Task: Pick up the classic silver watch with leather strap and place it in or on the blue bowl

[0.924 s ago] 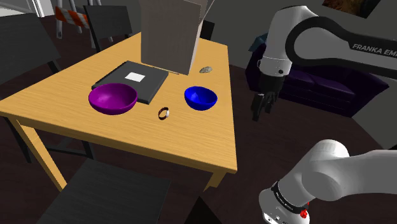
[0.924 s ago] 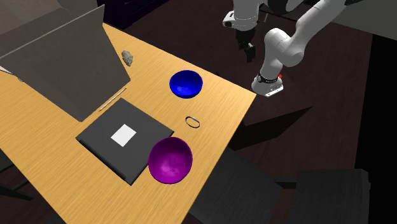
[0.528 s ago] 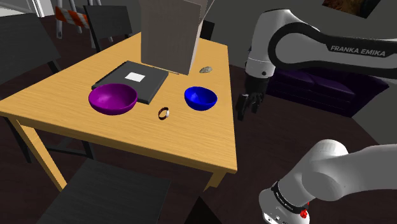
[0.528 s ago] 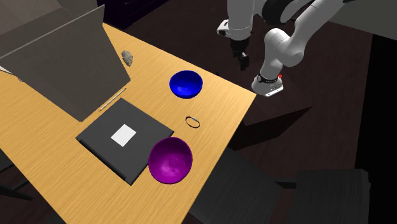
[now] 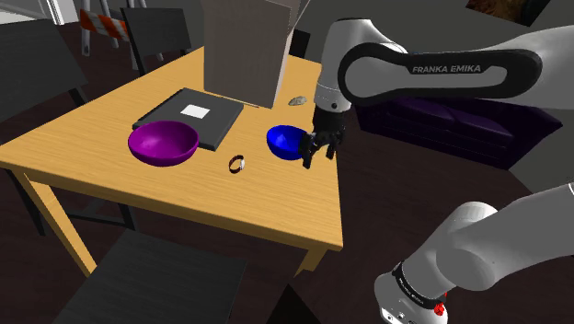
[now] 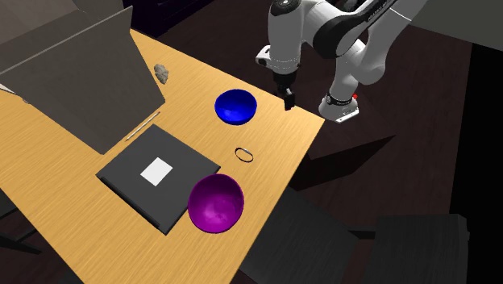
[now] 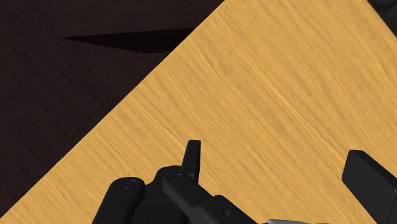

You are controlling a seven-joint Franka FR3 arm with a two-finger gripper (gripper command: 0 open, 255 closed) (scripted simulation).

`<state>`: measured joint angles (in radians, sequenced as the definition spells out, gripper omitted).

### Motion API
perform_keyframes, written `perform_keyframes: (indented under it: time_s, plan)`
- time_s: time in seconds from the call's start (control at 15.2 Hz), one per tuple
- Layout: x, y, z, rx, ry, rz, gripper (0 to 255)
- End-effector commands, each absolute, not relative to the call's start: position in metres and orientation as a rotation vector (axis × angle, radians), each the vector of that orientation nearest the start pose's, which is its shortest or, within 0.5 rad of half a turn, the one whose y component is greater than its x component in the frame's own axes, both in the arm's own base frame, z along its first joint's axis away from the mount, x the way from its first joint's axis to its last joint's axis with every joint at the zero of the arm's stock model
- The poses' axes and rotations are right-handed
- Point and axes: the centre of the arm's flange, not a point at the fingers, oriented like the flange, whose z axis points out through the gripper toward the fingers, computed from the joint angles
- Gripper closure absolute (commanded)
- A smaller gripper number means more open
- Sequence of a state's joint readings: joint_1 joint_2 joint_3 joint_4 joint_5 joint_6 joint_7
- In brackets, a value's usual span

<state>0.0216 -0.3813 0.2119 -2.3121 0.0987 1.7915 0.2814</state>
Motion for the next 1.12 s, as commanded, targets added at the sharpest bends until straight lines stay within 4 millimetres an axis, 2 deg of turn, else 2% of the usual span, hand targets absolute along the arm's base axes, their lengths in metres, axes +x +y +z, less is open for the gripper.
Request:
perform_keyframes:
  time_s: [0.0,1.06]
  plan:
    - [0.426,0.123,0.469,-3.151,0.171,0.197,0]
    - [0.592,0.208,0.427,-3.159,0.303,-0.046,0]
